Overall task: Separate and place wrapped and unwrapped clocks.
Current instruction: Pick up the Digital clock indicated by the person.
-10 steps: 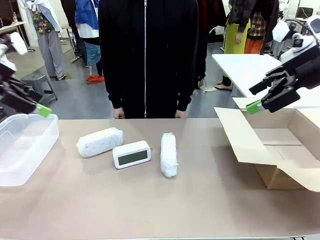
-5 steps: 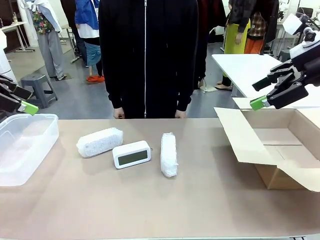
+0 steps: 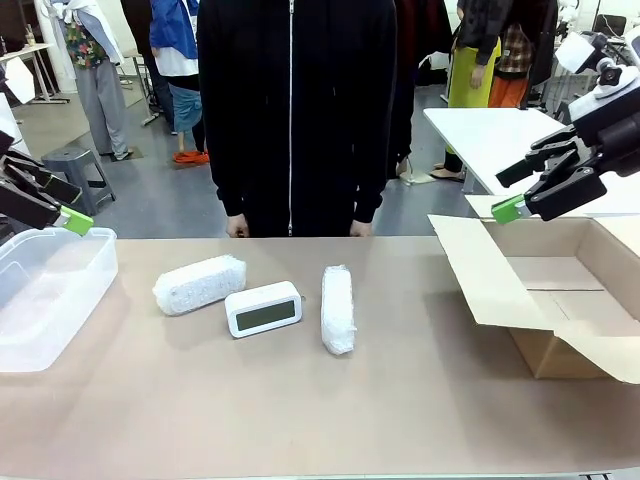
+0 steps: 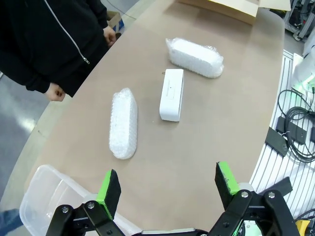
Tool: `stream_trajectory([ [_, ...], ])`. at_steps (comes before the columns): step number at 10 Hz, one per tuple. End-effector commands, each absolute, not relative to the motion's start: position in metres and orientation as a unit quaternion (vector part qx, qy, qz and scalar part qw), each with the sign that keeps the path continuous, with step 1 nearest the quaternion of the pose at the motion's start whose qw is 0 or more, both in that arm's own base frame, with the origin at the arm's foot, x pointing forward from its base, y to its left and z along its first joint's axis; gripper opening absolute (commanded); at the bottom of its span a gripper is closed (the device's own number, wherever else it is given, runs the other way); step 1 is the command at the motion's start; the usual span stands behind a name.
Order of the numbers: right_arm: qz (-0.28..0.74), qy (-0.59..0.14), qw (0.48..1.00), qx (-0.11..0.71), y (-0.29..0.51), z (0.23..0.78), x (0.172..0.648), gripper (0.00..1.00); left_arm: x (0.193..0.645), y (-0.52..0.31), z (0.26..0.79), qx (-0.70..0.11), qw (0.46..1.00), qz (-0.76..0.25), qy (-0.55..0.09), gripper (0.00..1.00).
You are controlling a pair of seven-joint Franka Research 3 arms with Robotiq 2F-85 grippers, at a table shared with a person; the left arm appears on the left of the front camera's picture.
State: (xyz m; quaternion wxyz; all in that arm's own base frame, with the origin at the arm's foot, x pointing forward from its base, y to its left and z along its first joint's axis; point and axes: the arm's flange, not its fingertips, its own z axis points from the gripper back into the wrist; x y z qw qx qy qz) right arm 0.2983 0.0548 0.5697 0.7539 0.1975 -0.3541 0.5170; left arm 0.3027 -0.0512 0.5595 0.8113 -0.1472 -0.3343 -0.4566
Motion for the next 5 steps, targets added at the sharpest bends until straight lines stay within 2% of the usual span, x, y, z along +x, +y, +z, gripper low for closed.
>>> stream_trajectory([
  [1, 0.519, -0.359, 0.750, 0.198, 0.0510, 0.5721, 0.2965, 1.00, 0.3024, -0.0492, 0.5602, -0.144, 0.810, -0.458, -0.336, 1.00],
  [5, 0.519, -0.359, 0.750, 0.198, 0.0510, 0.5721, 0.2965, 1.00, 0.3024, -0.0492, 0.5602, -0.144, 0.810, -0.458, -0.336, 1.00],
])
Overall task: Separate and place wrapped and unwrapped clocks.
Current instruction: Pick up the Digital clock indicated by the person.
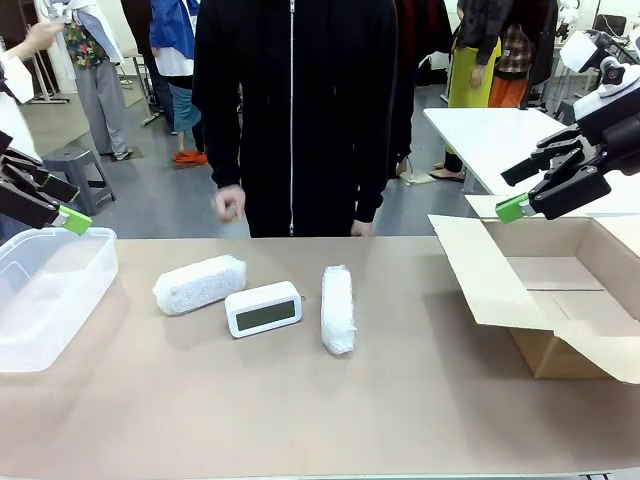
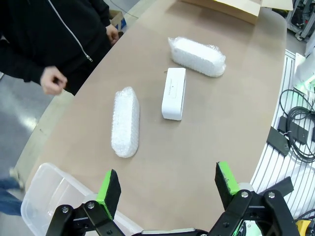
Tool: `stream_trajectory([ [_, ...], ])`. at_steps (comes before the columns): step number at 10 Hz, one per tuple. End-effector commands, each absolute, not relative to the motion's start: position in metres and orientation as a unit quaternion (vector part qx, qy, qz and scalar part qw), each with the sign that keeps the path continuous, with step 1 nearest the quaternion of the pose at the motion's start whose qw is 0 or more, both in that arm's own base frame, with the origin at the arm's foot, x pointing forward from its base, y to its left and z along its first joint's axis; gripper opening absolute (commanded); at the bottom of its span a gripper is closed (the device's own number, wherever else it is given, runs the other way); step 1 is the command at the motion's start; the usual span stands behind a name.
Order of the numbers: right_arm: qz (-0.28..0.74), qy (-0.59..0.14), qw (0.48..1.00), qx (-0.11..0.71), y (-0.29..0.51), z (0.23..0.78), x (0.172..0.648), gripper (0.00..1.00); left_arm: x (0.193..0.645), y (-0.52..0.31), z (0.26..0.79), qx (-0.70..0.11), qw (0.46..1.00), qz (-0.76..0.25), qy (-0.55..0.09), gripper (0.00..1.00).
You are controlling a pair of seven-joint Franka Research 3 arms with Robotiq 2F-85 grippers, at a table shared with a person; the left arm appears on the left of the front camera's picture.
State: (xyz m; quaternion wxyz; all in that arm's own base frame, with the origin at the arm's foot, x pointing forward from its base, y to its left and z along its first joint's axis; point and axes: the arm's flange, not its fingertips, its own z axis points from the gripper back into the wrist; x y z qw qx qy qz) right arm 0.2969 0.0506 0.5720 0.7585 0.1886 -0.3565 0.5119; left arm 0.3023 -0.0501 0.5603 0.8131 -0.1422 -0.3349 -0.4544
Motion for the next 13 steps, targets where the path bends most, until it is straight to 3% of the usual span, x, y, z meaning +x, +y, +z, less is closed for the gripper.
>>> stream_trajectory([
  [1, 0.519, -0.359, 0.750, 0.198, 0.0510, 0.5721, 0.2965, 1.00, 0.3024, -0.0492, 0.5602, -0.144, 0.810, -0.458, -0.336, 1.00],
  [13, 0.519, -0.359, 0.750, 0.198, 0.0510, 0.5721, 0.2965, 1.00, 0.3024, -0.0492, 0.5602, -0.144, 0.810, -0.458, -0.336, 1.00],
])
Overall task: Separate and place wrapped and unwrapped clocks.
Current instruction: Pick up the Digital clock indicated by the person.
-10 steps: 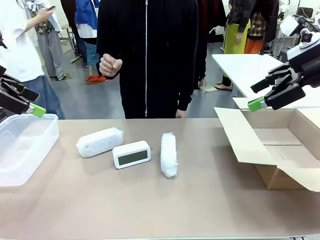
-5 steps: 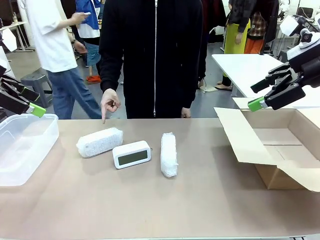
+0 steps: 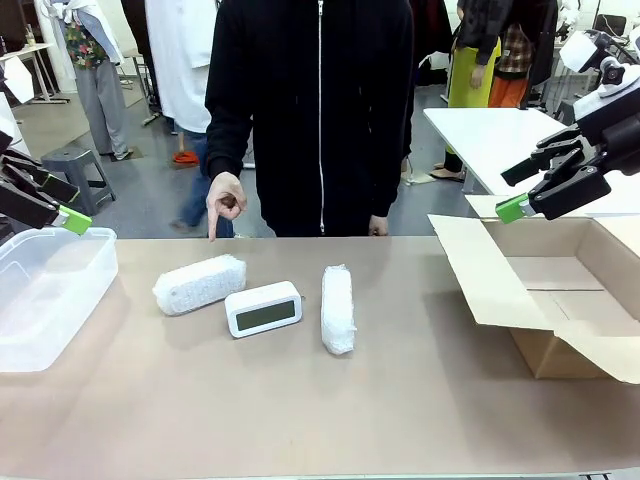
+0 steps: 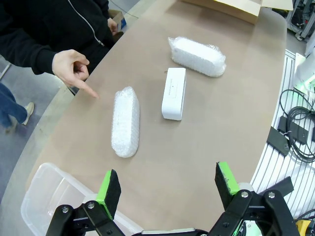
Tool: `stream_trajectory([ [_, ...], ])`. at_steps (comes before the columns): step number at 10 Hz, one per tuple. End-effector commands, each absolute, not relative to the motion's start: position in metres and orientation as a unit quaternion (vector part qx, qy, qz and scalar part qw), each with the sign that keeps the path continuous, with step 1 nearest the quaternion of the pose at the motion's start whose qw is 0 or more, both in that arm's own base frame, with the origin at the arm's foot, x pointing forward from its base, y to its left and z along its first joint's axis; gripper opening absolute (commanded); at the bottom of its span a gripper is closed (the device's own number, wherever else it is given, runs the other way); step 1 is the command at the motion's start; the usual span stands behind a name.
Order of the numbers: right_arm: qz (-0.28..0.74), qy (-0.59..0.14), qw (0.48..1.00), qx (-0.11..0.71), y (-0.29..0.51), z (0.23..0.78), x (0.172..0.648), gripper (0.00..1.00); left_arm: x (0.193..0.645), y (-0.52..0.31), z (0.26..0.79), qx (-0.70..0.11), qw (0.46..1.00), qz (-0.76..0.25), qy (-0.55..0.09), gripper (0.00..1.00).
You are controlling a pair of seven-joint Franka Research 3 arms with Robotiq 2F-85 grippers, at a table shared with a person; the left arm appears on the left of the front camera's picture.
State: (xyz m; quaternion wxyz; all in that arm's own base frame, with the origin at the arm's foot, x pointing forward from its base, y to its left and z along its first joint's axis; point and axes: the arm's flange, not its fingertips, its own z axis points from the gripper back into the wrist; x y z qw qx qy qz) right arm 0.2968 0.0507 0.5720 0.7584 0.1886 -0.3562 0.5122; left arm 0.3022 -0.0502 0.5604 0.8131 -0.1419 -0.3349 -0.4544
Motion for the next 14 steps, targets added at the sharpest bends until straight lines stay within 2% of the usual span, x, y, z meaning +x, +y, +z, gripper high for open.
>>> stream_trajectory([
  [1, 0.519, -0.359, 0.750, 0.198, 0.051, 0.572, 0.296, 1.00, 0.302, -0.049, 0.560, -0.144, 0.810, -0.458, -0.336, 1.00],
  [8, 0.512, -0.356, 0.758, 0.189, 0.051, 0.572, 0.297, 1.00, 0.302, -0.049, 0.560, -0.144, 0.810, -0.458, -0.336, 1.00],
  [11, 0.594, -0.263, 0.749, 0.125, 0.168, 0.639, 0.371, 1.00, 0.302, -0.049, 0.560, -0.144, 0.810, -0.458, -0.336, 1.00],
  [14, 0.685, -0.188, 0.701, 0.066, 0.344, 0.643, 0.408, 1.00, 0.302, -0.049, 0.560, -0.144, 0.810, -0.458, -0.336, 1.00],
])
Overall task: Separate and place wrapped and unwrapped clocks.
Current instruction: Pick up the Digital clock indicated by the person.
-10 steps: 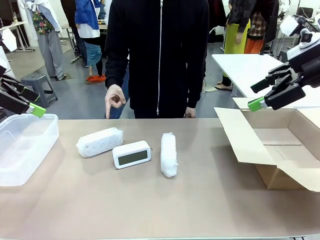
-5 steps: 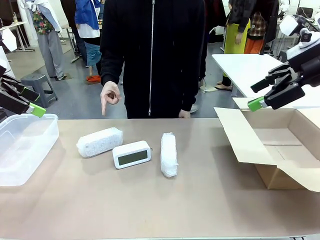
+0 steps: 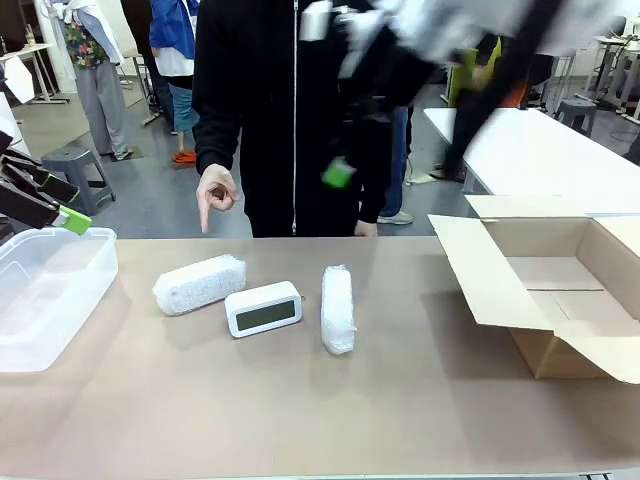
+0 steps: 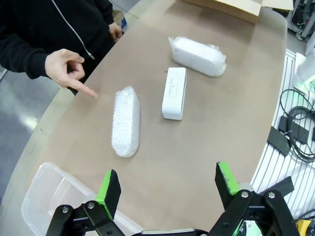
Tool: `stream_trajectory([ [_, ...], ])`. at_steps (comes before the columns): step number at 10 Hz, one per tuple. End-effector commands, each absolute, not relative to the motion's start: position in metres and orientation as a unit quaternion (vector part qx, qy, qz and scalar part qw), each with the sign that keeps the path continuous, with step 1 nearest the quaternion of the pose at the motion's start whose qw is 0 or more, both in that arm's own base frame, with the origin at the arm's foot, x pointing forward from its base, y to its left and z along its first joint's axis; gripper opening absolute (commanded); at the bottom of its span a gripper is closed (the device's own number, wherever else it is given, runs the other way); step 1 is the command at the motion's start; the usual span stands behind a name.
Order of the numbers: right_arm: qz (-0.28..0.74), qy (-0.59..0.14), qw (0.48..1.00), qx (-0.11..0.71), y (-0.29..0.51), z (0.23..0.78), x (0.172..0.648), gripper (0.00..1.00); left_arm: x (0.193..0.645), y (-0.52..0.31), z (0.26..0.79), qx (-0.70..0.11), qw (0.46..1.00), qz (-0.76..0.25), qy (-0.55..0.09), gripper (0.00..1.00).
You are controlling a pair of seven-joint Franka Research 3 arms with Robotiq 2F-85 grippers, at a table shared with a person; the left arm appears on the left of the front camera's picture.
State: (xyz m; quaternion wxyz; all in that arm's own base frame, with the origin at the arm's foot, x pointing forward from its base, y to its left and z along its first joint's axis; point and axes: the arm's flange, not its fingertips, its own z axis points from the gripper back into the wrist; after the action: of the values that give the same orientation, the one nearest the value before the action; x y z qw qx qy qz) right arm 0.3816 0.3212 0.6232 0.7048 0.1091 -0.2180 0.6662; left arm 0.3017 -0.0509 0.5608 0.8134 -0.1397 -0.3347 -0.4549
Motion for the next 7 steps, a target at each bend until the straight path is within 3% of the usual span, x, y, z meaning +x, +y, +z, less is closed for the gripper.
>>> stream_trajectory([
  [1, 0.706, -0.172, 0.684, 0.057, 0.391, 0.620, 0.409, 1.00, 0.302, -0.049, 0.560, -0.144, 0.810, -0.458, -0.336, 1.00],
  [3, 0.726, -0.173, 0.665, 0.026, 0.422, 0.577, 0.419, 1.00, 0.302, -0.049, 0.560, -0.144, 0.810, -0.458, -0.336, 1.00],
  [5, 0.720, -0.255, 0.640, 0.085, 0.395, 0.573, 0.427, 1.00, 0.302, -0.049, 0.560, -0.144, 0.810, -0.458, -0.336, 1.00],
  [6, 0.729, -0.176, 0.660, 0.050, 0.432, 0.565, 0.420, 1.00, 0.302, -0.049, 0.560, -0.144, 0.810, -0.458, -0.336, 1.00],
  [7, 0.729, -0.176, 0.660, 0.050, 0.432, 0.565, 0.420, 1.00, 0.302, -0.049, 0.560, -0.144, 0.810, -0.458, -0.336, 1.00],
])
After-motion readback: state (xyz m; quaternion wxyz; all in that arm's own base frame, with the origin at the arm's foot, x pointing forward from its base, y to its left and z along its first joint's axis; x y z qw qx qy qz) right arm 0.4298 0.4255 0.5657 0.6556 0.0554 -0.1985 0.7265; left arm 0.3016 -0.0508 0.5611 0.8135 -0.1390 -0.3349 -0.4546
